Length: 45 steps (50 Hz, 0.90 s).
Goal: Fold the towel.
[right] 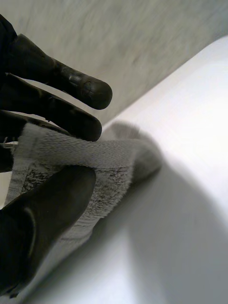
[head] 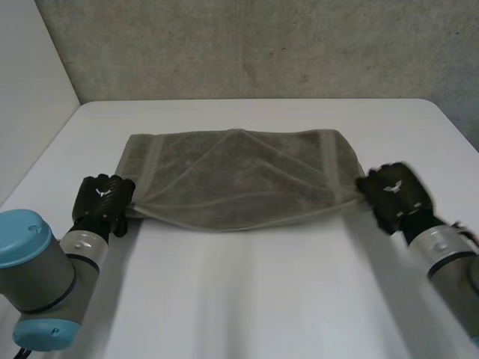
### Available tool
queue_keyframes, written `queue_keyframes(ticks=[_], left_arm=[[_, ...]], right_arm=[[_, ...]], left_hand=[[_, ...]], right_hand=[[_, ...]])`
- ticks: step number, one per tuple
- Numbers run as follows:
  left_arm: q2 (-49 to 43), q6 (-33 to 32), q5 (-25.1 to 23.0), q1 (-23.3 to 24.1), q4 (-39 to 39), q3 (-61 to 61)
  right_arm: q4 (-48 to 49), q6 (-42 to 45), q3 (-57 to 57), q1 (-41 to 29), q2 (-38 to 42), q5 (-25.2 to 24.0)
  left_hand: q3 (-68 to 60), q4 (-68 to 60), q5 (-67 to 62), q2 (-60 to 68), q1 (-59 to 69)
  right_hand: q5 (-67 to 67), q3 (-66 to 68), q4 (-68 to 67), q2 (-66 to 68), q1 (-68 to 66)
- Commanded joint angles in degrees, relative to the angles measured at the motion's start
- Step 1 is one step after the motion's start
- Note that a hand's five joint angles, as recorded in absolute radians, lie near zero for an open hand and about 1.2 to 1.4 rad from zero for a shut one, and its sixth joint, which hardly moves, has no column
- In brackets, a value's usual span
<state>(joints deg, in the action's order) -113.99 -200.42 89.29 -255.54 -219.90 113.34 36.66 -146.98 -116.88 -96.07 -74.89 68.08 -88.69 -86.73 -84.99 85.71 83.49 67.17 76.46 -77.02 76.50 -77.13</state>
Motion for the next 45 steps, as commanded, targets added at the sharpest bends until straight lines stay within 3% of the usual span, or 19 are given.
queue_keyframes(ticks=[1, 25, 33, 39, 45], left_arm=[[-0.4, -0.1, 0.0, -0.3, -0.1, -0.2], [3.0, -0.1, 0.2, 0.2, 1.0, 2.1], [15.3, -0.1, -0.4, 0.9, 3.4, 8.5], [21.8, -0.1, -0.5, 1.0, 7.9, 11.6], [30.8, -0.1, -0.6, 1.0, 14.2, 14.6]], right_arm=[[-0.5, -12.2, 1.4, 4.6, -2.4, 2.7], [-7.1, -10.3, 4.0, 4.6, -1.8, 3.2], [-20.2, -6.9, 4.5, 4.6, -7.5, 1.9], [-31.6, 0.7, 2.8, 6.9, -13.1, -2.8], [-43.8, 8.2, 1.4, 15.5, -21.5, -7.8]], left_hand=[[8.7, 6.7, 15.0, -5.7, -3.5], [8.7, 6.7, 15.0, -5.7, -3.5], [8.7, 6.7, 15.0, -5.7, -3.5], [8.7, 6.7, 15.0, -5.7, -3.5], [8.7, 6.7, 15.0, -5.7, -3.5]], right_hand=[[2.8, 3.5, -3.0, 3.5, -2.9], [2.8, 3.5, -3.0, 3.5, -2.9], [2.8, 3.5, -3.0, 3.5, -2.9], [2.8, 3.5, -3.0, 3.5, -2.9], [2.8, 3.5, -3.0, 3.5, -2.9]])
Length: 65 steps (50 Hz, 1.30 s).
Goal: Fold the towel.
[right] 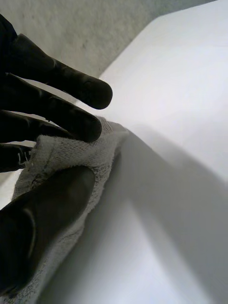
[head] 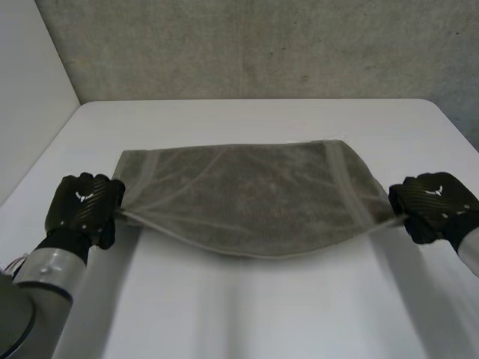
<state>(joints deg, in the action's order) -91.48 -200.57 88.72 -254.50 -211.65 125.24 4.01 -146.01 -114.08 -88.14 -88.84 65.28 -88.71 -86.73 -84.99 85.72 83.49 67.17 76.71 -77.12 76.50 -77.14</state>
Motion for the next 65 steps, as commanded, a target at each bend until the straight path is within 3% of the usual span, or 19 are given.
queue_keyframes(ticks=[1, 9, 13, 15, 18, 20, 21, 23, 26, 28, 31, 39, 51, 52, 53, 54, 55, 61, 65], left_arm=[[10.4, 0.1, -0.1, 0.0, 7.4, 3.0], [13.6, 0.2, -2.5, -0.3, 10.4, 2.6], [12.2, 0.2, -4.5, -1.2, 9.9, 1.9], [5.3, 0.1, -6.5, -1.2, 8.7, -0.9], [1.2, 0.0, -6.9, -1.1, 7.8, -2.7], [-6.2, 0.0, -6.8, -0.9, 6.5, -7.5], [-6.3, 0.0, -6.8, -0.9, 6.5, -7.6], [-14.2, 0.0, -6.8, -0.9, 6.2, -13.8], [-18.4, 0.0, -6.5, -0.8, 6.2, -17.4], [-25.5, 0.1, -6.5, -0.4, 6.7, -25.4], [-31.8, 0.2, -6.5, -0.3, 6.9, -33.4], [-43.8, 0.3, -5.3, 0.1, 8.4, -52.2], [-55.8, 0.3, -4.5, 0.9, 12.5, -70.1], [-56.6, 0.3, -4.4, 0.9, 12.7, -70.8], [-56.6, 0.3, -4.4, 0.9, 12.8, -70.8], [-57.0, 0.3, -4.3, 0.9, 13.1, -70.9], [-57.1, 0.3, -4.3, 1.1, 13.5, -70.7], [-55.9, 0.7, -3.6, 2.5, 14.9, -68.3], [-50.0, 0.8, -2.9, 2.3, 15.2, -61.7]], right_arm=[[-13.5, 8.8, -1.5, 10.0, -9.2, -7.2], [-18.3, 11.6, -0.2, 18.1, -13.9, -16.9], [-18.0, 11.2, 1.1, 18.3, -12.9, -18.3], [-17.8, 11.2, 1.7, 18.0, -12.1, -18.3], [-16.1, 10.9, 5.0, 14.7, -5.5, -17.2], [-14.3, 9.9, 10.5, 9.0, 3.2, -11.8], [-14.3, 9.9, 10.5, 8.9, 3.2, -11.8], [-12.8, 8.7, 16.9, 3.5, 10.4, -4.4], [-11.9, 8.2, 20.7, 1.0, 14.1, -1.3], [-9.9, 7.1, 27.9, -3.4, 22.5, 3.9], [-8.5, 4.5, 36.6, -6.3, 29.7, 7.3], [-8.1, -4.4, 57.4, -9.9, 44.3, 12.8], [-7.6, -5.4, 77.5, -14.0, 58.5, 17.6], [-7.7, -5.3, 78.8, -14.4, 59.6, 18.4], [-7.7, -5.3, 78.8, -14.4, 59.6, 18.4], [-7.8, -5.2, 79.3, -14.9, 60.2, 19.0], [-7.9, -5.3, 79.2, -15.2, 60.5, 20.0], [-8.3, -5.2, 76.2, -16.2, 59.8, 22.3], [-8.0, -5.3, 67.8, -16.4, 54.0, 22.3]], left_hand=[[8.7, 6.7, 15.0, -5.7, -3.5], [8.7, 6.7, 15.0, -5.7, -3.5], [8.7, 6.7, 15.0, -5.7, -3.5], [8.7, 6.7, 15.0, -5.7, -3.5], [8.7, 6.7, 15.0, -5.7, -3.5], [8.7, 6.7, 15.0, -5.7, -3.5], [8.7, 6.7, 15.0, -5.7, -3.5], [8.7, 6.7, 15.0, -5.7, -3.5], [8.7, 6.7, 15.0, -5.7, -3.5], [8.7, 6.7, 15.0, -5.7, -3.5], [8.7, 6.7, 15.0, -5.7, -3.5], [8.7, 6.7, 15.0, -5.7, -3.5], [8.7, 6.7, 15.0, -5.7, -3.5], [16.3, 14.4, 22.6, -13.4, -11.1], [16.4, 14.4, 22.7, -13.4, -11.2], [53.6, 51.6, 59.8, -50.6, -48.3], [78.7, 76.7, 85.0, -75.7, -73.5], [78.7, 76.7, 85.0, -75.7, -73.5], [78.7, 76.7, 85.0, -75.7, -73.5]], right_hand=[[2.8, 3.3, -2.9, 3.5, -2.9], [2.8, 3.3, -2.9, 3.5, -2.9], [2.8, 3.3, -2.9, 3.5, -2.9], [2.8, 3.3, -2.9, 3.5, -2.9], [2.8, 3.3, -2.9, 3.5, -2.9], [2.8, 3.3, -2.9, 3.5, -2.9], [2.8, 3.3, -2.9, 3.5, -2.9], [2.8, 3.3, -2.9, 3.5, -2.9], [2.8, 3.3, -2.9, 3.5, -2.9], [2.8, 3.3, -2.9, 3.5, -2.9], [2.8, 3.3, -2.9, 3.5, -2.9], [2.8, 3.3, -2.9, 3.5, -2.9], [2.8, 3.3, -2.9, 3.5, -2.9], [-23.1, -22.6, 23.0, -22.4, 23.1], [-23.4, -22.9, 23.3, -22.7, 23.3], [-53.8, -53.4, 53.8, -53.2, 53.8], [-66.5, -66.0, 66.4, -65.8, 66.4], [-67.2, -66.7, 67.1, -66.5, 67.1], [-67.2, -66.7, 67.1, -66.5, 67.1]])
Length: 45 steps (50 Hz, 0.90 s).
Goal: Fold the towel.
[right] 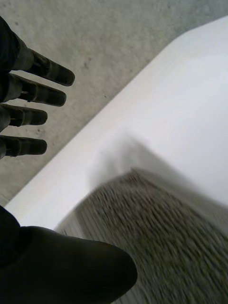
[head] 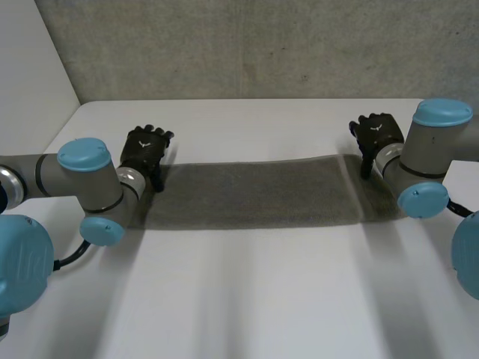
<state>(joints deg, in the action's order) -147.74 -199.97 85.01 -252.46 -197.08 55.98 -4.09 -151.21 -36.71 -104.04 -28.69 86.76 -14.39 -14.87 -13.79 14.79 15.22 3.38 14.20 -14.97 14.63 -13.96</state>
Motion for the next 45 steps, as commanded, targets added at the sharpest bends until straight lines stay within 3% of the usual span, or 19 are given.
queue_keyframes(ticks=[1, 10, 13, 19, 28, 31, 33, 34, 36, 45], left_arm=[[9.0, 0.4, 0.9, 0.0, 0.6, 10.6], [23.5, 0.9, 0.9, -0.7, -1.2, 28.3], [29.7, 2.8, 0.9, -0.7, -5.3, 38.7], [32.6, 6.3, 0.8, -0.6, -12.3, 46.8], [33.1, 8.4, 1.0, -0.6, -14.5, 48.3], [33.1, 8.5, 1.0, -0.6, -14.5, 48.2], [33.1, 8.7, 1.0, -0.6, -14.6, 48.2], [33.1, 8.7, 1.0, -0.6, -14.6, 48.2], [33.1, 8.8, 1.0, -0.6, -14.6, 48.3], [33.1, 8.8, 1.0, -0.4, -14.6, 48.5]], right_arm=[[0.6, -0.3, -13.5, -0.1, -9.4, 0.6], [5.7, -0.3, -33.5, 0.2, -22.9, -1.2], [8.0, 0.3, -42.4, 2.1, -26.9, -2.9], [9.9, 0.7, -47.0, 5.4, -27.1, -6.1], [11.1, 1.4, -45.5, 6.9, -23.4, -7.7], [11.6, 1.4, -44.5, 6.8, -21.5, -7.8], [11.6, 1.4, -43.9, 6.9, -21.1, -7.7], [11.6, 1.4, -43.9, 6.9, -21.1, -7.7], [12.3, 0.8, -43.7, 7.3, -21.0, -7.6], [11.7, 1.4, -45.2, 10.6, -23.5, -7.7]], left_hand=[[4.4, 4.9, 13.8, -4.8, -5.2], [4.4, 4.9, 13.8, -4.8, -5.2], [4.4, 4.9, 13.8, -4.8, -5.2], [4.4, 4.9, 13.8, -4.8, -5.2], [4.4, 4.9, 13.8, -4.8, -5.2], [4.4, 4.9, 13.8, -4.8, -5.2], [4.4, 4.9, 13.8, -4.8, -5.2], [4.4, 4.9, 13.8, -4.8, -5.2], [4.4, 4.9, 13.8, -4.8, -5.2], [4.4, 4.9, 13.8, -4.8, -5.2]], right_hand=[[-3.4, -4.2, 5.0, -4.6, 4.0], [-3.4, -4.2, 5.0, -4.6, 4.0], [-3.4, -4.2, 5.0, -4.6, 4.0], [-1.3, -2.1, 2.9, -2.6, 1.9], [8.1, 7.3, -6.6, 6.9, -7.6], [16.6, 15.7, -15.0, 15.3, -16.0], [36.6, 35.8, -35.0, 35.4, -36.0], [36.7, 35.9, -35.1, 35.5, -36.2], [66.5, 65.7, -64.9, 65.2, -65.9], [66.6, 65.8, -65.0, 65.4, -66.0]])
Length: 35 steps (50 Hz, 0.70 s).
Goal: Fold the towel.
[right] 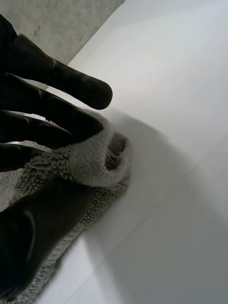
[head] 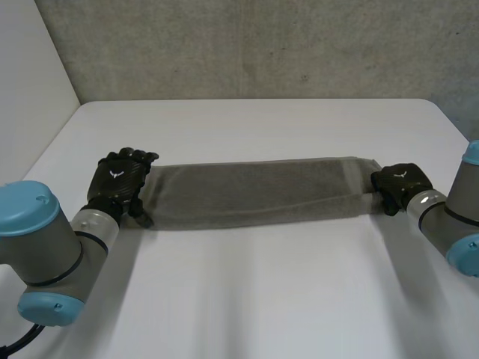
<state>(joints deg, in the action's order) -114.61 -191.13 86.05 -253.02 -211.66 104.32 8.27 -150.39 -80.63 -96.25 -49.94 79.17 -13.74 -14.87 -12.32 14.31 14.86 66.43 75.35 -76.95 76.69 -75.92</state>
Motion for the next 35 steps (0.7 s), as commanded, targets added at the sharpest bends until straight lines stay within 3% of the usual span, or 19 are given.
queue_keyframes(ticks=[1, 5, 7, 10, 12, 18, 21, 23, 24, 26, 29, 31, 35], left_arm=[[0.0, 0.0, 0.0, 0.2, 0.0, 0.2], [0.0, 0.0, 0.0, 0.2, 0.0, 0.4], [0.1, 0.0, 0.0, 0.2, 0.0, 0.5], [0.2, 0.0, 0.0, 0.2, 0.0, 0.5], [0.4, 0.0, 0.0, 0.2, 0.0, 0.5], [0.7, 0.0, 0.0, 0.7, 0.0, 0.5], [0.7, 0.0, 0.0, 0.9, 0.0, 0.6], [0.8, 0.0, 0.0, 0.9, 0.0, 0.6], [0.8, 0.0, 0.0, 0.9, 0.0, 0.6], [0.9, 0.0, 0.0, 1.0, 0.0, 0.6], [0.9, 0.0, 0.0, 1.0, 0.0, 0.6], [0.9, 0.0, 0.0, 1.0, -0.1, 0.9], [0.9, 0.0, 0.0, 1.0, -0.1, 0.9]], right_arm=[[-0.9, 0.9, -1.8, 3.7, -3.0, -0.2], [-1.5, 2.6, -2.6, 7.5, -4.7, -0.5], [-2.7, 7.5, -2.3, 12.7, -6.5, -0.8], [-4.0, 11.3, -1.5, 15.0, -6.9, -1.1], [-6.2, 18.3, 1.8, 17.4, -7.8, -1.0], [-9.2, 19.3, 8.4, 15.1, -9.8, -1.0], [-9.9, 15.3, 12.0, 9.1, -10.6, -1.1], [-9.7, 12.8, 14.4, -0.1, -11.5, -1.4], [-9.7, 12.8, 14.4, -0.2, -11.5, -1.4], [-8.5, 12.4, 15.9, -10.6, -11.2, -1.2], [-7.6, 12.3, 16.6, -15.6, -10.5, -1.1], [-4.9, 12.5, 16.9, -24.1, -6.6, -1.0], [-4.1, 12.5, 17.3, -30.8, -1.8, -0.8]], left_hand=[[3.7, 4.9, 12.3, -4.3, -4.9], [3.7, 4.9, 12.3, -4.3, -4.9], [3.7, 4.9, 12.3, -4.3, -4.9], [3.7, 4.9, 12.3, -4.3, -4.9], [3.7, 4.9, 12.3, -4.3, -4.9], [3.7, 4.9, 12.3, -4.3, -4.9], [3.7, 4.9, 12.3, -4.3, -4.9], [3.7, 4.9, 12.3, -4.3, -4.9], [3.7, 4.9, 12.3, -4.3, -4.9], [3.7, 4.9, 12.3, -4.3, -4.9], [3.7, 4.9, 12.3, -4.3, -4.9], [3.7, 4.9, 12.3, -4.3, -4.9], [3.7, 4.9, 12.3, -4.3, -4.9]], right_hand=[[3.6, 4.6, -3.0, 3.3, -4.1], [3.6, 4.6, -3.0, 3.3, -4.1], [3.6, 4.6, -3.0, 3.3, -4.1], [3.6, 4.6, -3.0, 3.3, -4.1], [3.6, 4.6, -3.0, 3.3, -4.1], [3.6, 4.6, -3.0, 3.3, -4.1], [3.6, 4.6, -3.0, 3.3, -4.1], [3.6, 4.6, -3.0, 3.3, -4.1], [3.6, 4.6, -3.0, 3.3, -4.1], [3.6, 4.6, -3.0, 3.3, -4.1], [3.6, 4.6, -3.0, 3.3, -4.1], [3.6, 4.6, -3.0, 3.3, -4.1], [3.6, 4.6, -3.0, 3.3, -4.1]])
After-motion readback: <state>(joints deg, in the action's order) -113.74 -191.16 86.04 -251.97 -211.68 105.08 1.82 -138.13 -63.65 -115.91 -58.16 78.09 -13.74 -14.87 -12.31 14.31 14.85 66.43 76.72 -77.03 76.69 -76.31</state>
